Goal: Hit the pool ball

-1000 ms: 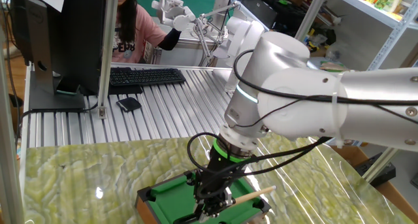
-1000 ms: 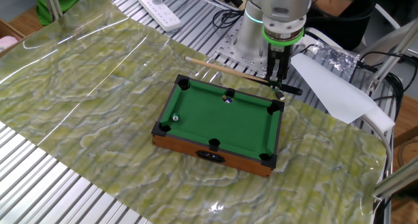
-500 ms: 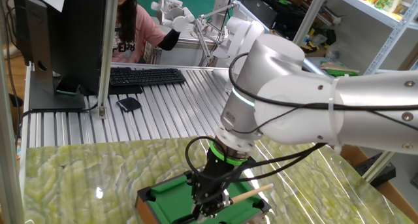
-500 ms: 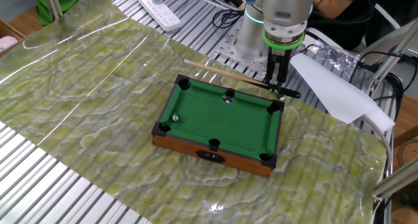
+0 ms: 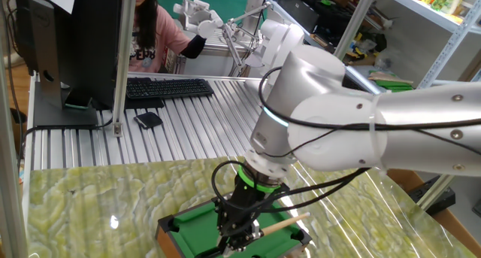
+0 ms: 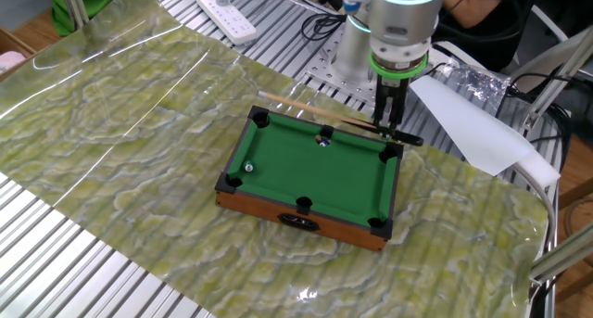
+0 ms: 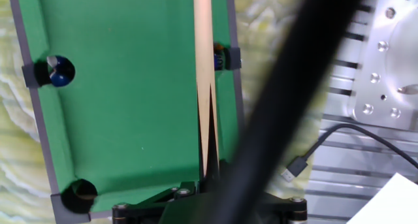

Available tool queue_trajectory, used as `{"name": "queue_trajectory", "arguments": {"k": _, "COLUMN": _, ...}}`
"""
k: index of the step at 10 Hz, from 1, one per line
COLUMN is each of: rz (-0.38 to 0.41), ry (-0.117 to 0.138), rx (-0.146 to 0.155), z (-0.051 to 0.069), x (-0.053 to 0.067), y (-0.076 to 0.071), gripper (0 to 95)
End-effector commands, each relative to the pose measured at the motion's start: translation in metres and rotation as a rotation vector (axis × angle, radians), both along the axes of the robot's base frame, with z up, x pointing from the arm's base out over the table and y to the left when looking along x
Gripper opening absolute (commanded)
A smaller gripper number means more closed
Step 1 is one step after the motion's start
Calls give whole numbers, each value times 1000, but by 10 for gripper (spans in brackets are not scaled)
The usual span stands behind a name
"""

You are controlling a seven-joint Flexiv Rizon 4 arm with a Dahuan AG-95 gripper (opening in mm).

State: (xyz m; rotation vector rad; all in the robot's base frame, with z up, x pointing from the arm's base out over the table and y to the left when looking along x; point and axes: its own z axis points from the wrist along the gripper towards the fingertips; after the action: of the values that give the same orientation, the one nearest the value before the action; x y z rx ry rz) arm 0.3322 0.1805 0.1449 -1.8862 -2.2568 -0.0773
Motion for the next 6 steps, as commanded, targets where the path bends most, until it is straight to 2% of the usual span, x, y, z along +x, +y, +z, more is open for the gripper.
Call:
{"name": "queue_trajectory", "arguments": {"k": 1, "rz": 5, "ry": 0, "rx": 4, "z": 0, "x": 0, "y": -1, "gripper": 0}}
{"name": "queue_trajectory", "arguments": {"k": 6, "rz": 2, "ry": -4, "rx": 3, "z": -9, "x": 3, "y": 2, "gripper": 0}}
